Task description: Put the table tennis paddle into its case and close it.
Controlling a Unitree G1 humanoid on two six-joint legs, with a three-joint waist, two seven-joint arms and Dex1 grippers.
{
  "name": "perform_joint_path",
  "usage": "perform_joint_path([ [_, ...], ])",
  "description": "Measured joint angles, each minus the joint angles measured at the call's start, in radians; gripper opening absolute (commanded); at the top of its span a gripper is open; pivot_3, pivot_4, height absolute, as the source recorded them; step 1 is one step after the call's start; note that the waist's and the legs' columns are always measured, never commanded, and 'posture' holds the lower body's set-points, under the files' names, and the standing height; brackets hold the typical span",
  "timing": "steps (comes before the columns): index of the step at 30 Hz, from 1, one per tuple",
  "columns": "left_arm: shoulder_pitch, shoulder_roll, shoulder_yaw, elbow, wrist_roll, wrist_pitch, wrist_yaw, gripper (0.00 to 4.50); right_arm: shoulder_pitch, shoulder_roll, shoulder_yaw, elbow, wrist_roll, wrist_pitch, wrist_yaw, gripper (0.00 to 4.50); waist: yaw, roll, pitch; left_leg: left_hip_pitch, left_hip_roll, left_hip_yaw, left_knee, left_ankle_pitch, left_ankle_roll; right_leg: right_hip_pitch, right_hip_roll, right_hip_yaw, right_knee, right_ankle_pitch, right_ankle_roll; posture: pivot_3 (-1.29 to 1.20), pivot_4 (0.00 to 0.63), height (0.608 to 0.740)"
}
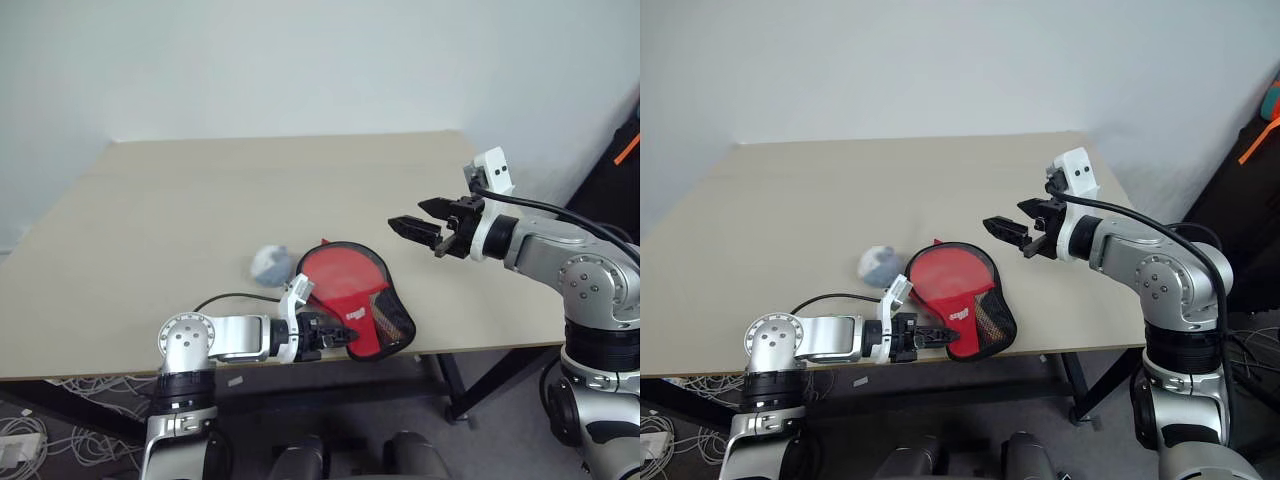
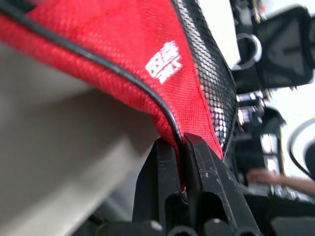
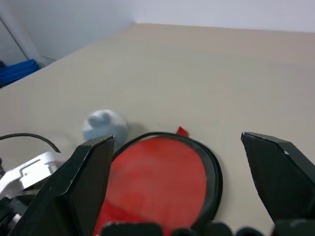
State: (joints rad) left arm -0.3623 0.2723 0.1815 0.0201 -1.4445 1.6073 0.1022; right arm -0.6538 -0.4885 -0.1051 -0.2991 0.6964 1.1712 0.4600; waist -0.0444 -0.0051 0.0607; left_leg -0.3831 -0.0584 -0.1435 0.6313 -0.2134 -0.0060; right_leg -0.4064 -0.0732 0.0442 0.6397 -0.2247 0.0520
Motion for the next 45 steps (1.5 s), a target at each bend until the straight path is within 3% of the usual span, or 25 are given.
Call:
perform_joint_path([
  [8, 0.001, 0.073, -0.103, -0.006, -0.095, 0.0, -0.038, 0.04, 0.0, 0.001, 0.003, 0.001, 0.0, -0.002, 0.0, 4.5, -0.001, 0.0, 0.0, 0.0, 0.0, 0.0, 0.0, 0.0, 0.0, -0.001, 0.0, 0.0, 0.0, 0.0, 0.0, 0.0, 0.0, 0.739],
  [12, 0.021, 0.165, -0.135, -0.035, -0.124, 0.0, -0.088, 0.04, 0.0, 0.001, 0.003, 0.001, 0.0, -0.002, 0.0, 4.5, -0.001, 0.001, 0.0, 0.0, 0.0, 0.001, -0.001, 0.0, 0.0, -0.002, 0.0, 0.001, 0.0, -0.001, -0.002, 0.0, 0.0, 0.739],
  [26, 0.103, 0.4, -0.166, -0.125, -0.103, -0.003, -0.278, 0.04, 0.0, 0.002, 0.009, 0.001, 0.0, -0.008, 0.001, 4.5, -0.001, 0.003, 0.002, -0.001, 0.0, 0.001, -0.002, 0.0, 0.0, -0.003, 0.0, 0.001, 0.0, -0.002, -0.003, 0.0, 0.0, 0.739],
  [39, 0.13, 0.372, -0.166, -0.159, -0.058, -0.053, -0.318, 0.04, -0.003, 0.011, 0.023, 0.017, 0.0, -0.02, 0.002, 4.5, -0.001, 0.004, 0.003, -0.002, 0.0, 0.001, -0.001, 0.0, 0.0, -0.003, -0.001, 0.001, 0.0, -0.002, -0.003, 0.0, 0.0, 0.739],
  [40, 0.13, 0.36, -0.166, -0.159, -0.058, -0.057, -0.313, 0.53, -0.004, 0.013, 0.025, 0.017, 0.0, -0.02, 0.002, 4.5, -0.001, 0.004, 0.003, -0.002, 0.0, 0.001, -0.001, 0.0, 0.0, -0.003, -0.001, 0.001, 0.0, -0.002, -0.003, 0.0, 0.0, 0.739],
  [45, 0.13, 0.348, -0.168, -0.159, -0.061, -0.066, -0.301, 2.09, -0.005, 0.021, 0.028, 0.019, 0.0, -0.02, 0.001, 4.5, -0.001, 0.004, 0.003, -0.002, 0.0, 0.001, -0.001, 0.0, 0.0, -0.003, -0.001, 0.001, 0.0, -0.002, -0.003, 0.0, 0.0, 0.739],
])
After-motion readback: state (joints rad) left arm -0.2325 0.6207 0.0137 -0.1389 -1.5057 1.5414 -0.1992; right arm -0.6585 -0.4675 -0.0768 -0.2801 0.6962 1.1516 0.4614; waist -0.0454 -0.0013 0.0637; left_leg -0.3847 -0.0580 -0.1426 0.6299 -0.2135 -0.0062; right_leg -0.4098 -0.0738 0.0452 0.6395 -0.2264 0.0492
